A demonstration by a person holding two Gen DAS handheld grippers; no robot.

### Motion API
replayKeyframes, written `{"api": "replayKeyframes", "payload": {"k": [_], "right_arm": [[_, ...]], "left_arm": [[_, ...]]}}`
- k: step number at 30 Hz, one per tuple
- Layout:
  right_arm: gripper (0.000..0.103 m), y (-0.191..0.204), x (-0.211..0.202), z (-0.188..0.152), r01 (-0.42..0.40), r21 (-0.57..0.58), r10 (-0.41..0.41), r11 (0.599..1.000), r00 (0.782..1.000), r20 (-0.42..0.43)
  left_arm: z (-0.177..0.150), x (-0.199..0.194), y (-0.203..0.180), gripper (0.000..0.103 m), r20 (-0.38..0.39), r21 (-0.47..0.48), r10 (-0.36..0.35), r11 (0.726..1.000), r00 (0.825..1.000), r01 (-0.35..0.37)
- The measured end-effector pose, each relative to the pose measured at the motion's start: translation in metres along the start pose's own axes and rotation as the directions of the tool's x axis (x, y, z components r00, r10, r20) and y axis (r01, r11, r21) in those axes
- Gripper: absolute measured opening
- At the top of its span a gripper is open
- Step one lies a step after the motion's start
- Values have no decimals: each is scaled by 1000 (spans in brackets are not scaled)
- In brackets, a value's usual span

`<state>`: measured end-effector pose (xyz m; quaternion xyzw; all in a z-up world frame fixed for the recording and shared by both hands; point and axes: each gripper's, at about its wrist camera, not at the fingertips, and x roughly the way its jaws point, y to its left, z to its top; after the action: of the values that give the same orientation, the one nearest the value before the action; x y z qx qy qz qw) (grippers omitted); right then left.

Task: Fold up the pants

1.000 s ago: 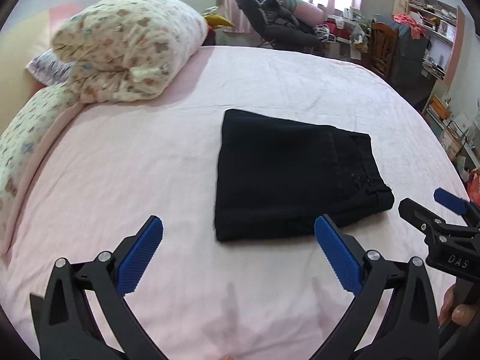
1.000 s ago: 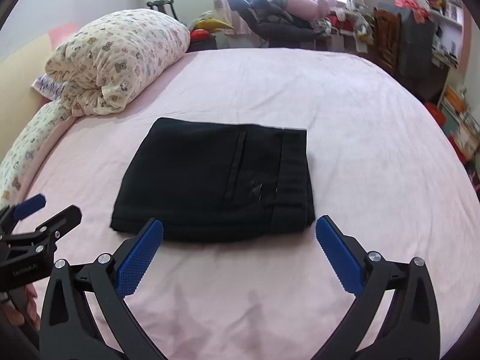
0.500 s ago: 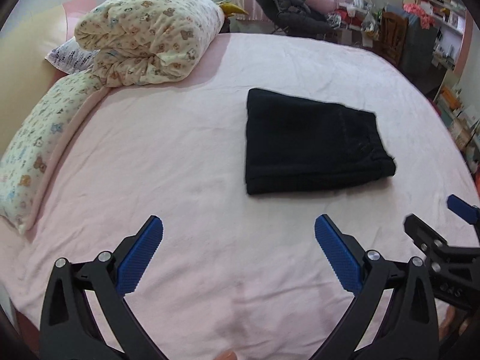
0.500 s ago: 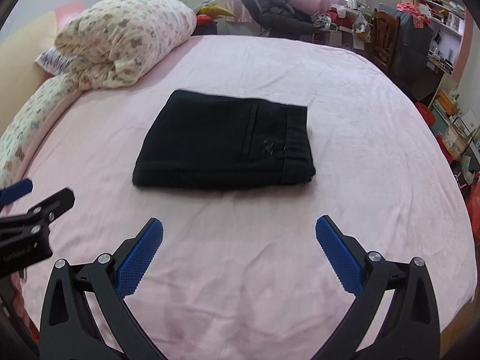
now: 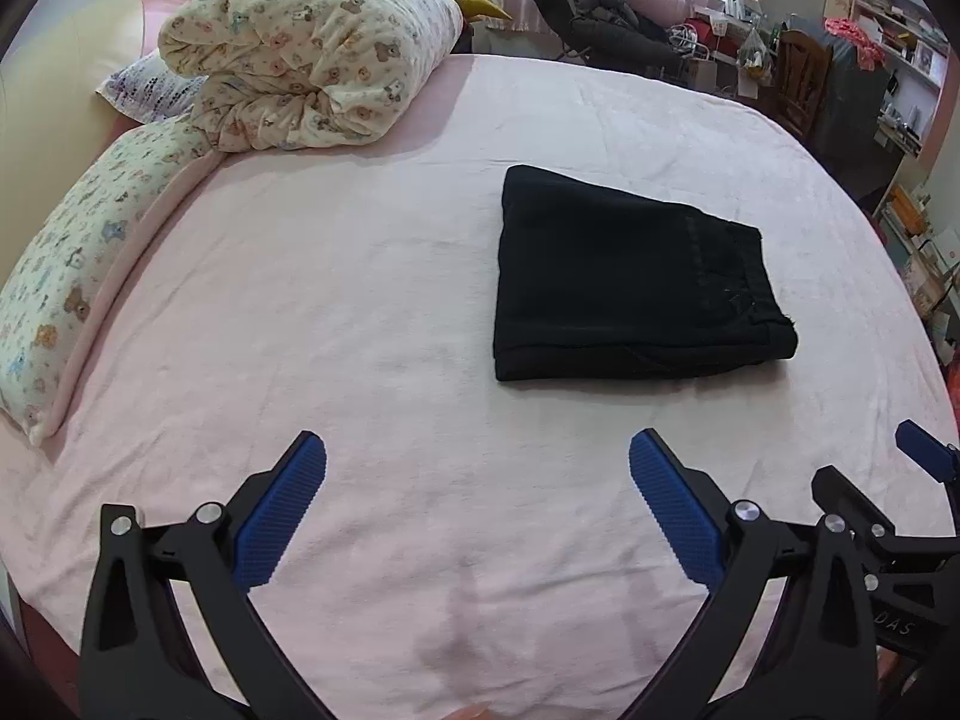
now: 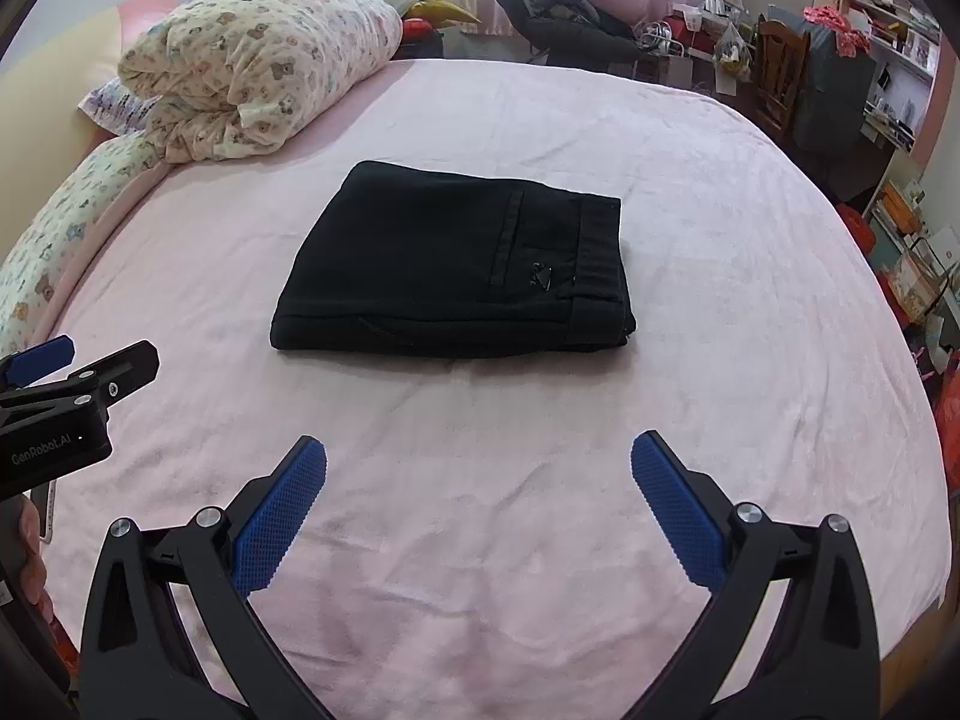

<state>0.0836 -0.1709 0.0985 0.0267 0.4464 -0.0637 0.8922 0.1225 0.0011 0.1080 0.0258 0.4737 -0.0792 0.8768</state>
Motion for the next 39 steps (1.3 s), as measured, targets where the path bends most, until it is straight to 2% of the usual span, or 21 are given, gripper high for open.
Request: {"api": "replayKeyframes", "payload": {"k": [6, 11, 14, 17, 27, 39], "right_arm": [[102, -2, -3, 2, 10, -5, -10, 1000, 1000, 17], [102, -10, -7, 1, 28, 7, -28, 1000, 999, 19], [102, -15, -10, -1, 36, 12, -36, 999, 999, 18], [102, -19, -11, -3, 37, 17, -37, 999, 999, 10], [102, -21, -12, -7, 35, 17, -35, 999, 999, 4], [102, -21, -11, -11, 30, 11, -30, 999, 1000, -4]], "left_arm": [[1, 5, -15, 101, -21, 61, -43, 997, 999, 44], [1, 5, -28, 101, -31, 96, 25, 995, 999, -22], [1, 3, -33, 101, -30, 123, -5, 992, 1000, 8], [0, 4, -38, 101, -32, 145, -4, 989, 999, 9], [-3, 5, -38, 101, -58, 139, -66, 987, 996, 74], [-8, 10, -38, 101, -77, 151, -31, 988, 997, 42]]}}
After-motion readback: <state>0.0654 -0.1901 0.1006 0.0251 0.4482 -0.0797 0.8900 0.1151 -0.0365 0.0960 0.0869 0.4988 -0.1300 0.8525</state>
